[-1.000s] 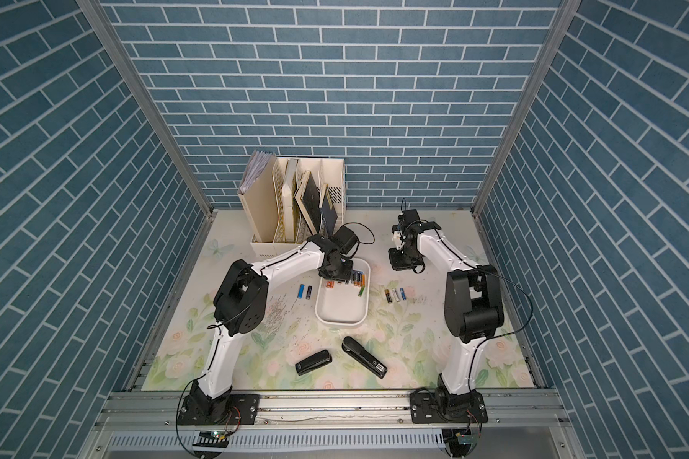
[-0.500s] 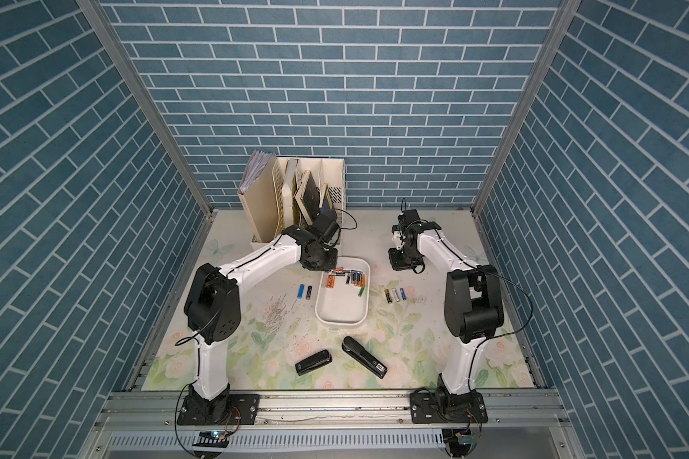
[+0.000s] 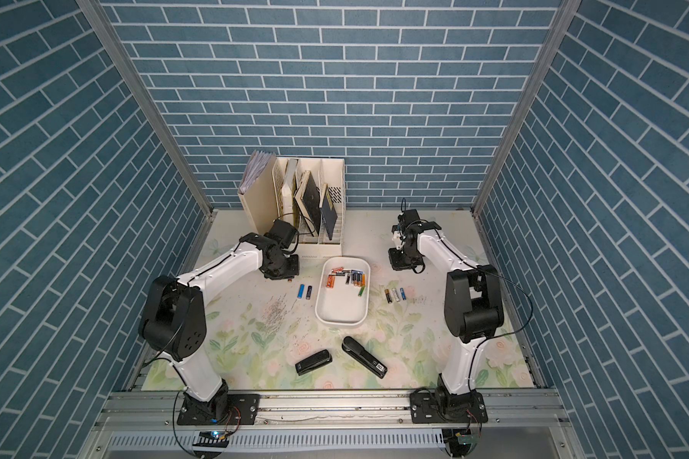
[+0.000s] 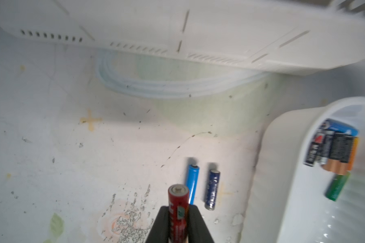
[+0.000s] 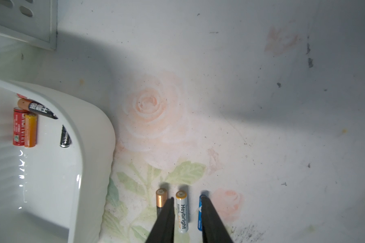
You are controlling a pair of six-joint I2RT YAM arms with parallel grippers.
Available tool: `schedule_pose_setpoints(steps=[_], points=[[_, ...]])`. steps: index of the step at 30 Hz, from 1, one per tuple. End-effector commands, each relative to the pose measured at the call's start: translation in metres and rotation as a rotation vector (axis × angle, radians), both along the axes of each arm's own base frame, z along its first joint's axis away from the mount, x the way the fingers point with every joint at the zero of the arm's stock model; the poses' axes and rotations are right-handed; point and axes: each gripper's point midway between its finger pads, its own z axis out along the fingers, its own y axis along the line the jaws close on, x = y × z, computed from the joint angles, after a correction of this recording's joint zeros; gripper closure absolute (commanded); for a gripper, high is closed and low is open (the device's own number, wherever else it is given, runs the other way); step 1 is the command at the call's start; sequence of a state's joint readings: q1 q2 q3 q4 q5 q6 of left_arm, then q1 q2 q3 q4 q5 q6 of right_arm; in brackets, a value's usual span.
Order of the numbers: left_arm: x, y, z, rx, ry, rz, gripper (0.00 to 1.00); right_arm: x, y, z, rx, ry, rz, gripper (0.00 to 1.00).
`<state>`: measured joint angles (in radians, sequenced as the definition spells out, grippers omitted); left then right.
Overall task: Take the batteries out of the storage box
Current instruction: Place the battery at the center of the board.
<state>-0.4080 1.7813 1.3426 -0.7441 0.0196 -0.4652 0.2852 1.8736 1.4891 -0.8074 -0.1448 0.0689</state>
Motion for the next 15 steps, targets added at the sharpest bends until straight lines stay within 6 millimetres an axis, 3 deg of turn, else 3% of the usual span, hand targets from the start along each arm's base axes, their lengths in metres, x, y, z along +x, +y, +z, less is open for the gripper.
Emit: schedule_pose_setpoints(steps=[1, 7, 15], points=[[-0.002, 0.003, -0.015, 0.018, 0.019, -0.031, 0.79, -0.001, -0.002, 0.01, 0.001, -0.021, 0.021, 0.74], [-0.002, 0.002, -0.04, 0.024, 0.064, -0.047, 0.79, -0.002, -0.003, 0.008, -0.005, -0.015, 0.02, 0.74], [-0.004, 0.002, -0.055, 0.039, 0.1, -0.065, 0.79, -0.003, -0.004, 0.007, -0.012, -0.011, 0.018, 0.74]])
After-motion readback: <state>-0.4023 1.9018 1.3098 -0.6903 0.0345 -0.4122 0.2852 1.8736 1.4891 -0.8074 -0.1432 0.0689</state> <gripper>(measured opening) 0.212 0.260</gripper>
